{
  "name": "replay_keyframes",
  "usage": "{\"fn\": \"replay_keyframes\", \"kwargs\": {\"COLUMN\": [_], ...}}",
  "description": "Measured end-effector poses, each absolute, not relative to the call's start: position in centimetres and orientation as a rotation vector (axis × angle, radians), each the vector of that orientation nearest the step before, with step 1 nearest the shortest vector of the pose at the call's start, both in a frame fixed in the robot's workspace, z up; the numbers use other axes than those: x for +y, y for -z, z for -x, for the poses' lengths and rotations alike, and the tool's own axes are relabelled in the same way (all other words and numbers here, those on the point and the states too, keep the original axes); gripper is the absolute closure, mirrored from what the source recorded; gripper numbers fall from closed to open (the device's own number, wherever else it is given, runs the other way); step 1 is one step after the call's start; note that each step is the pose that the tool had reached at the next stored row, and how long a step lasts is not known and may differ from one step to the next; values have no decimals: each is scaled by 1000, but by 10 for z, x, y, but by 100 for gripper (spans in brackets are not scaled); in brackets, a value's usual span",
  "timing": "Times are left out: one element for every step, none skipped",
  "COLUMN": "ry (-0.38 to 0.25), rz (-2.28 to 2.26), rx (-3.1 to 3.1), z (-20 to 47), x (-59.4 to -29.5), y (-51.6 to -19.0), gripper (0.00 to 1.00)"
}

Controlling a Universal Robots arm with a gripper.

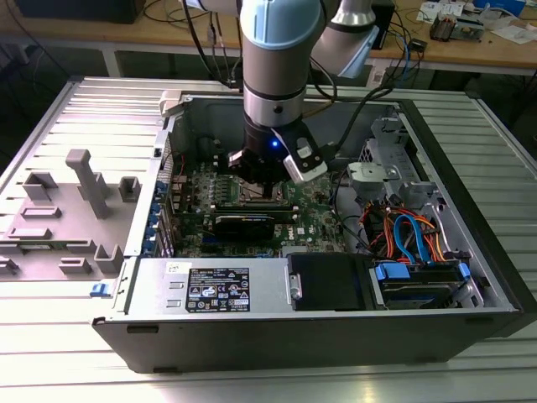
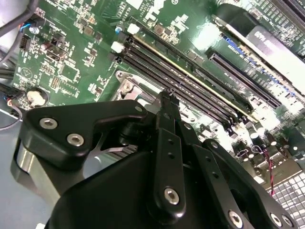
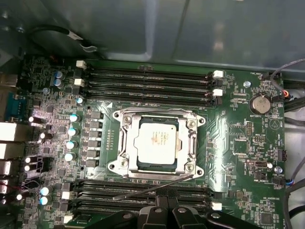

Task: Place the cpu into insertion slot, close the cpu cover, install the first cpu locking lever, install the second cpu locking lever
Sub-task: 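Install the second cpu locking lever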

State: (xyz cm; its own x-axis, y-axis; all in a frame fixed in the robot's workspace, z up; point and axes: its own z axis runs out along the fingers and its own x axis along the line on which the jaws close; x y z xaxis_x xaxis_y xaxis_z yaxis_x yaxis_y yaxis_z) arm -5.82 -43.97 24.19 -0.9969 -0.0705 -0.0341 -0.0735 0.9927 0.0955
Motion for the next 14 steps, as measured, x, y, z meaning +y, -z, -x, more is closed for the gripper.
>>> {"fn": "replay_keyframes", "kwargs": {"ry": [-151, -152, -152, -152, -152, -152, -152, -153, -154, -155, -157, -159, -162, -170], "rz": [112, 112, 112, 112, 112, 112, 112, 112, 112, 112, 112, 112, 112, 112], "rx": [3105, 3105, 3105, 3105, 3105, 3105, 3105, 3105, 3105, 3105, 3105, 3105, 3105, 3104], "z": [59, 59, 60, 60, 60, 60, 60, 60, 61, 62, 63, 64, 65, 67], "x": [-440, -440, -440, -440, -440, -440, -440, -440, -440, -440, -440, -440, -440, -440], "y": [-242, -242, -242, -242, -242, -242, -242, -241, -241, -241, -241, -240, -240, -240], "gripper": [89, 89, 89, 89, 89, 89, 89, 89, 89, 89, 89, 89, 89, 89]}}
